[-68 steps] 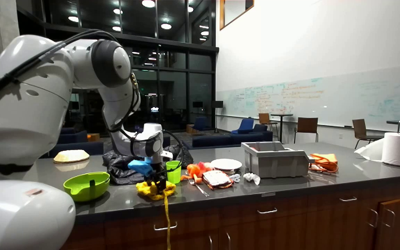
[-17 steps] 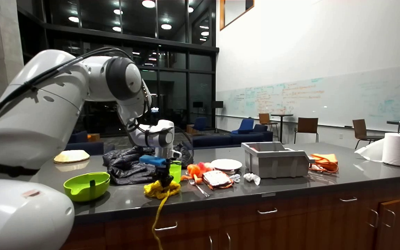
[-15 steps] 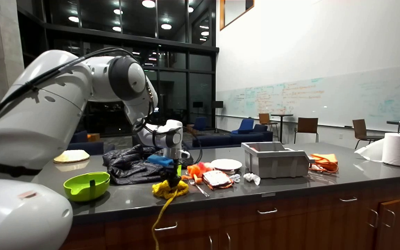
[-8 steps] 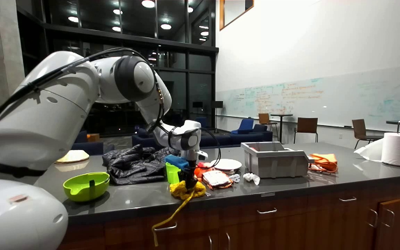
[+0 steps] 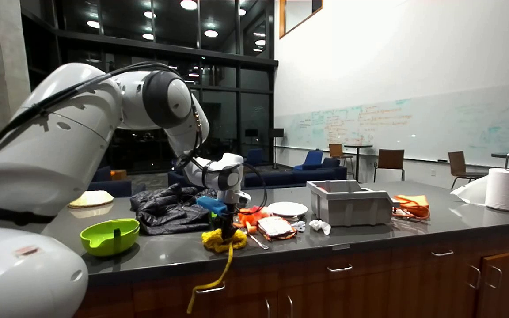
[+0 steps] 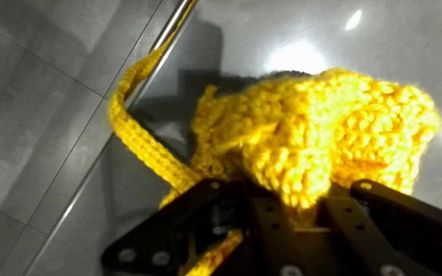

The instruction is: Use the yellow cloth to clean the table

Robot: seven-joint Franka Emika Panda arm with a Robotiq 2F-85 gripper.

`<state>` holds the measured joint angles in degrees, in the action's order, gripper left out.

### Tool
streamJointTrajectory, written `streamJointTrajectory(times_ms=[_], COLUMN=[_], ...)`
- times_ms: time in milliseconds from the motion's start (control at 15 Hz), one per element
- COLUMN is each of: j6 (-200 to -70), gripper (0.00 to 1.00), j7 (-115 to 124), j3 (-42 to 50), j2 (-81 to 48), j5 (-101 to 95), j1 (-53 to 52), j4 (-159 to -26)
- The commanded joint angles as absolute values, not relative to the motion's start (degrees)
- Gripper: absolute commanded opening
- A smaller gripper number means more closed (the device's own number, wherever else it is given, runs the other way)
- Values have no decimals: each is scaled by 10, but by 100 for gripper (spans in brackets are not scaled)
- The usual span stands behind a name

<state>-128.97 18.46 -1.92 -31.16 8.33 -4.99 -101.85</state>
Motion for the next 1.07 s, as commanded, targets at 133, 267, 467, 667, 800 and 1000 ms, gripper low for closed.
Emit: streamJointTrajectory(times_ms=[133,267,467,667,800,1000], j6=[-1291,-1286,-1274,-1263,-1258,-1260], gripper=[4,4,4,4,4,4], j7=[162,154,139,126,126,134], j3=[-64,-77,-95,-109,-109,-98], j2=[-284,-280,-274,-272,-275,-277], j5=[107,103,98,95,91,95], j1=[-81,-94,-114,-130,-136,-130], j4=[-1091,-1101,-1109,-1111,-1108,-1101])
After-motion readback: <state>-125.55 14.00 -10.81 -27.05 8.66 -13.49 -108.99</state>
